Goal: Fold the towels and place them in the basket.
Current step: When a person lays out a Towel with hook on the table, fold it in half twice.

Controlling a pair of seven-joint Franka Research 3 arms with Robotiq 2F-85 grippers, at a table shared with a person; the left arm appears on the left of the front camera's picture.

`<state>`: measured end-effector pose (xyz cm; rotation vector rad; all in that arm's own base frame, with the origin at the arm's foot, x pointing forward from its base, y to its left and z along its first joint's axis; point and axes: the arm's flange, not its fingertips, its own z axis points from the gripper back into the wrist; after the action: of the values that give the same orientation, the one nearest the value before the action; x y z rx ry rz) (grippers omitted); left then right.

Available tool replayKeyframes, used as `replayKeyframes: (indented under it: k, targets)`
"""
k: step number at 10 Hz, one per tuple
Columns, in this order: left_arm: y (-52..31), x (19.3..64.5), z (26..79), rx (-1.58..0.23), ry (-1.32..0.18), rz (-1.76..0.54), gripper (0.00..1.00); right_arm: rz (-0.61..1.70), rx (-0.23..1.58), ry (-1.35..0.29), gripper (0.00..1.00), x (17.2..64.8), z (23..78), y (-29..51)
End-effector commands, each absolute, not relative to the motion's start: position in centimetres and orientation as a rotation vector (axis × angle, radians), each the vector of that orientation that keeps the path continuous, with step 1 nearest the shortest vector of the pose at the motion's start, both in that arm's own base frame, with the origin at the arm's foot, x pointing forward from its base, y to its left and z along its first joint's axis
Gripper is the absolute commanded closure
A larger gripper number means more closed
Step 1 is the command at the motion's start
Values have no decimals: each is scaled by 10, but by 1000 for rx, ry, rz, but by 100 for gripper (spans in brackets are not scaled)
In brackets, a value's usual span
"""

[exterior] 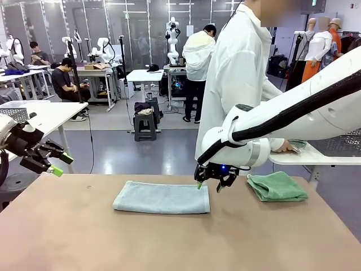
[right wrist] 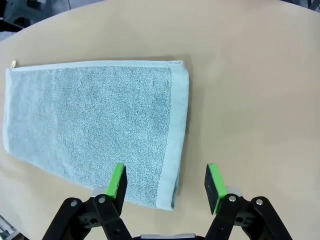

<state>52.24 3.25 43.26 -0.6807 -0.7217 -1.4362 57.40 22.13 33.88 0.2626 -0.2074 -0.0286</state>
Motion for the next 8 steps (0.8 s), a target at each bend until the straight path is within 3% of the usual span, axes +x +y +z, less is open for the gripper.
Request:
replayKeyframes:
  k: [1, 8]
  targets:
    - [31, 520, 435, -676, -724, -1437, 19, -21, 263, -204, 21, 571, 341, 219]
    - [31, 520, 435, -676, -724, -1437, 19, -68, 227, -211, 21, 578, 330, 228]
